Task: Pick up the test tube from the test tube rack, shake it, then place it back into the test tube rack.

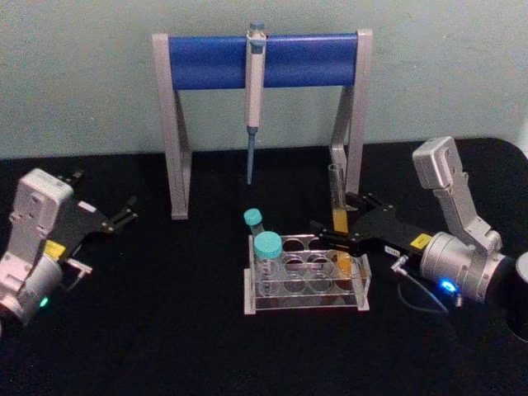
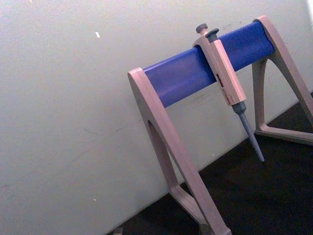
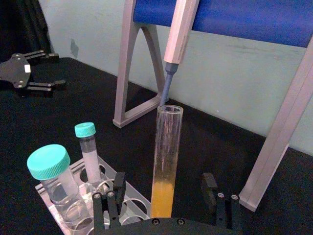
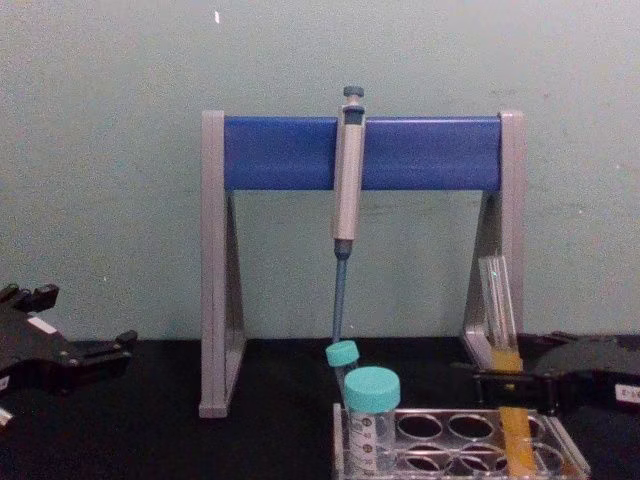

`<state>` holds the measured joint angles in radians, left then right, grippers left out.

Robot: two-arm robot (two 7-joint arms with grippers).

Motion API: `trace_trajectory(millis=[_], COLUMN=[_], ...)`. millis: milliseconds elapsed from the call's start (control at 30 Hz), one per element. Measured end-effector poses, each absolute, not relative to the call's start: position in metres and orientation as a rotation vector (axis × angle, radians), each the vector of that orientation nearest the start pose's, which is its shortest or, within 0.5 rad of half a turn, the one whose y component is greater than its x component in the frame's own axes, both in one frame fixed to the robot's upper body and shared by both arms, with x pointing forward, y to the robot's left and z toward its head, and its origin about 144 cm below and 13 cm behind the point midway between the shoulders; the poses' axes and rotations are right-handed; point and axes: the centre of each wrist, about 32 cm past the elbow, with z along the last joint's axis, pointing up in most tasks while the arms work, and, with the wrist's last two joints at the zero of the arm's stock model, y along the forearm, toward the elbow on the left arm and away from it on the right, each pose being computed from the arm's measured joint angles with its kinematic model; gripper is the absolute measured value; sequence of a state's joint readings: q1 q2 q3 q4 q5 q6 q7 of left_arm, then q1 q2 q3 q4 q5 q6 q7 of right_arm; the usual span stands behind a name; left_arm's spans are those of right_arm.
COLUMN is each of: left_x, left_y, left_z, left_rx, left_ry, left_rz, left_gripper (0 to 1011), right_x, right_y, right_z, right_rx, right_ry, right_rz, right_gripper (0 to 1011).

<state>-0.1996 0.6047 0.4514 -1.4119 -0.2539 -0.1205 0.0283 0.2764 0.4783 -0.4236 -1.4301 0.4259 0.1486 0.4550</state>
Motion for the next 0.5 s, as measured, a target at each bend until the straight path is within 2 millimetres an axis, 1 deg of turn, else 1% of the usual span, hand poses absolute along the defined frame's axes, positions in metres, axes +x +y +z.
trace_trajectory(millis=[500], left_x=[0.4886], left_y=[0.3097], left_z=[1.1398], left_rx=[0.304], left_ry=[-0.285], left_rz=[1.248], left_gripper=[1001], right_x=[0.5162], right_y=[-0.266], right_z=[1.1688], right_rx=[-0.242], right_ry=[0.06], right_rz=[-0.811], right_gripper=[1000])
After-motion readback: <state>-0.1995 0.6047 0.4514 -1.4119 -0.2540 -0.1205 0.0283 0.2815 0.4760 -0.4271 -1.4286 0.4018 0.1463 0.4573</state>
